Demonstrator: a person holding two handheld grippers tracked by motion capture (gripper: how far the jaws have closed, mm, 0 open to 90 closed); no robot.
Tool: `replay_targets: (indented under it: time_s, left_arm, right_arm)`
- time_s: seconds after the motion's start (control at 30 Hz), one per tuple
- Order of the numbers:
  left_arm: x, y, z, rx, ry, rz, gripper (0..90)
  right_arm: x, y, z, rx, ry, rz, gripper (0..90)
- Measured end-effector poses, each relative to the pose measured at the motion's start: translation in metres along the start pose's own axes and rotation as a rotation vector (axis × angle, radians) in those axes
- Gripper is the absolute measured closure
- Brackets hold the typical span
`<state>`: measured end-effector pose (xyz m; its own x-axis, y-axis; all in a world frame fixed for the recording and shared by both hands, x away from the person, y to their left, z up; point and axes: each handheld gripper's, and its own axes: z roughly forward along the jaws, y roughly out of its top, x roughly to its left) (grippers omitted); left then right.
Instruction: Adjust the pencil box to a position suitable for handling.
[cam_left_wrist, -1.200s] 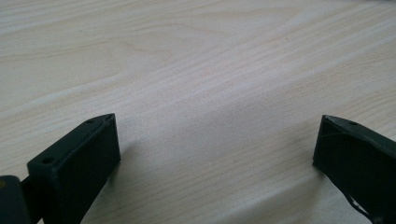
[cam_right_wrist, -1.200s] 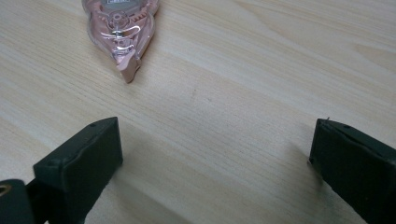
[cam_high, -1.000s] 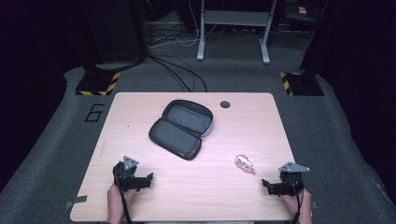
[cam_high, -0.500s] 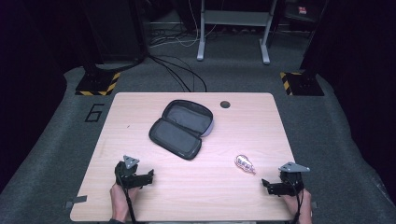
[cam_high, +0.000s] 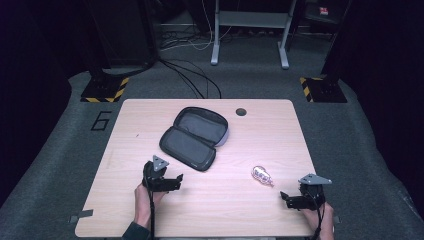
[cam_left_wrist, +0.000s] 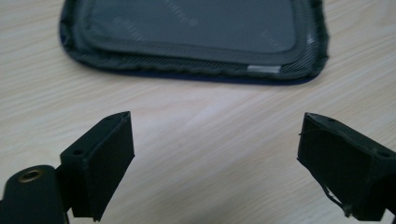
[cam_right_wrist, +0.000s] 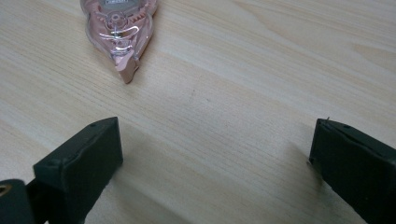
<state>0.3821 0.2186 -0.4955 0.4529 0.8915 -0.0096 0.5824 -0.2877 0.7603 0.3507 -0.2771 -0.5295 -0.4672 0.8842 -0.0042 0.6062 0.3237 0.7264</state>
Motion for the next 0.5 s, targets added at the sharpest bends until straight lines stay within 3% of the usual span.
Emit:
replay_targets:
  time_s: [0.1,0.13,0.5]
  left_arm:
    - [-0.009,0.008,0.005,-0.009,-0.028,0.017,11.5]
    - [-0.013,0.013,0.008,-0.014,-0.041,0.045,10.9]
    - [-0.033,0.035,0.022,-0.018,-0.084,0.113,11.8]
  right_arm:
    - [0.0,0.0,0.0,0.0,0.001,0.001,1.9]
    - [0.0,0.0,0.0,-0.001,-0.004,0.0,1.9]
    - [0.0,0.0,0.0,-0.001,-0.001,0.002,2.1]
